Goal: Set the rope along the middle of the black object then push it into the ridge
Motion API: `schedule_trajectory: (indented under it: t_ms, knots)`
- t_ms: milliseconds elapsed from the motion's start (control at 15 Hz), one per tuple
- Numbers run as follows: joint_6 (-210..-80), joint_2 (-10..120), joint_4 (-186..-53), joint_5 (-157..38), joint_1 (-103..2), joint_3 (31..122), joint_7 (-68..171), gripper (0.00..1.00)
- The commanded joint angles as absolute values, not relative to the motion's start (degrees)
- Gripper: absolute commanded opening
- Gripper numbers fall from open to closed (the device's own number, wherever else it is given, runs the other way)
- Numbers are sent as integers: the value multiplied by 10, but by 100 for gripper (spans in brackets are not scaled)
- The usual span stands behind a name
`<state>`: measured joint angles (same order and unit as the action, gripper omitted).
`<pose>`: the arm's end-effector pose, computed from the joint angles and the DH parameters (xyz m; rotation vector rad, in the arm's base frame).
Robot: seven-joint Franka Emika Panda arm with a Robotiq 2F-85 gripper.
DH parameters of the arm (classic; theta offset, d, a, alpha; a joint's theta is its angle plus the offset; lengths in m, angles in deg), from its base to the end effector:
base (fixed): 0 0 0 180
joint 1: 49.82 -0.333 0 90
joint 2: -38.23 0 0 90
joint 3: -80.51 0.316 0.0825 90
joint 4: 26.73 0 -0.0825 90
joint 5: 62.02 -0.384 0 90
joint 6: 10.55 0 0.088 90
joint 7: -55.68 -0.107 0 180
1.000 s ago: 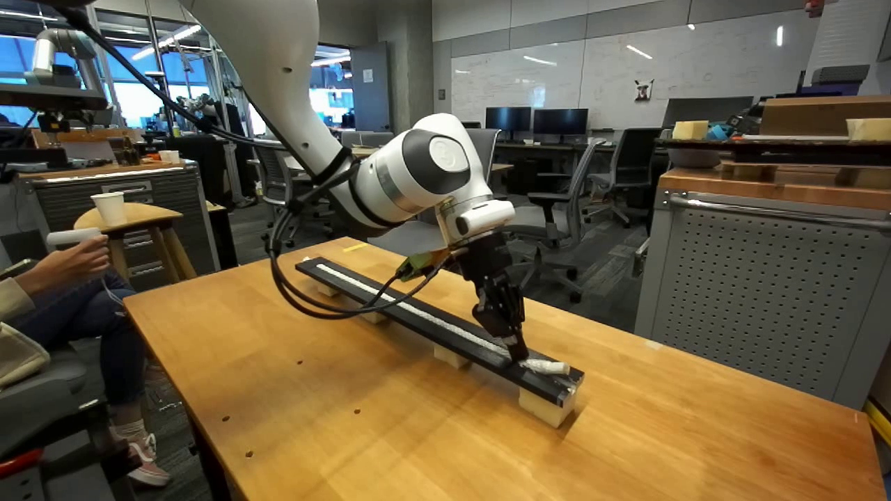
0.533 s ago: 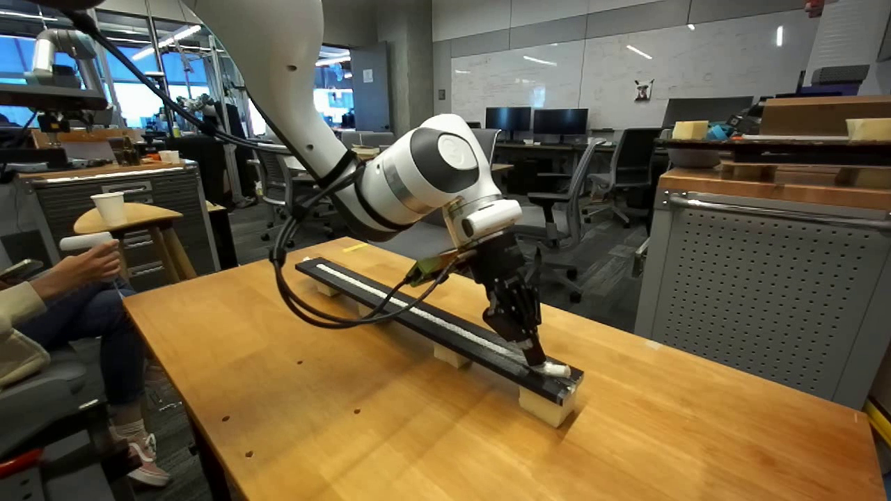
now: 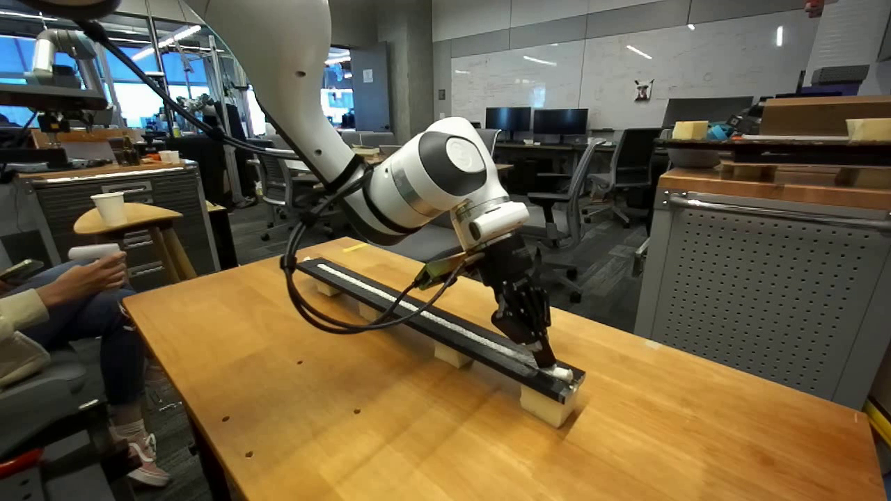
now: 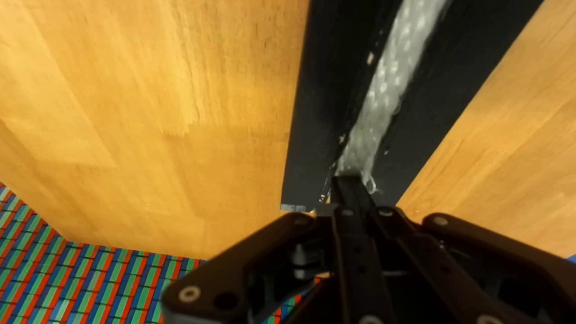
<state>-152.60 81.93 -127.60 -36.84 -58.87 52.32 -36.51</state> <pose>0.6366 -0.1899 0.1781 1.9468 -1.7481 0.4799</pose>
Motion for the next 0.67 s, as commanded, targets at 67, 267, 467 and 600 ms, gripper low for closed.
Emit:
schedule_trajectory:
  t_ms: [67, 267, 467, 600]
  knots:
    - [-1508, 864, -1231, -361, -573, 530, -372, 0]
    - [-1493, 872, -1225, -358, -574, 531, -371, 0]
    - [-1479, 869, -1227, -352, -575, 536, -364, 0]
    - [-1471, 868, -1229, -355, -567, 550, -344, 0]
